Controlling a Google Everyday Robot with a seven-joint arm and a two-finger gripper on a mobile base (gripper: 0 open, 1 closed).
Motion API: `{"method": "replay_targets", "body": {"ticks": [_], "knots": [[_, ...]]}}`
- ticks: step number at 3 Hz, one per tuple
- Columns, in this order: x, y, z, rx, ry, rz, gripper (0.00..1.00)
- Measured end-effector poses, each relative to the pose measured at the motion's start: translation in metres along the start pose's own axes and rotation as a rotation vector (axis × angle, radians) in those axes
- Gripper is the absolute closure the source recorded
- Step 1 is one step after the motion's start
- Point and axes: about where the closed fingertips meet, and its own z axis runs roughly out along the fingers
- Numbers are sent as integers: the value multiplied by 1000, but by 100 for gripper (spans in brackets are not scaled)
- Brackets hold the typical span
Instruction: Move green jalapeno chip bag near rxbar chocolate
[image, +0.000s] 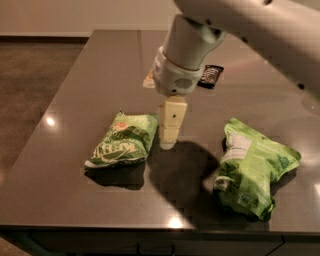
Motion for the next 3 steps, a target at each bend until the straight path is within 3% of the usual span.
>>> {"method": "replay_targets", "body": {"ticks": [2,3], "knots": [[-32,5,48,-110,26,-147,0],[-36,4,56,-130,35,-167,17]]}}
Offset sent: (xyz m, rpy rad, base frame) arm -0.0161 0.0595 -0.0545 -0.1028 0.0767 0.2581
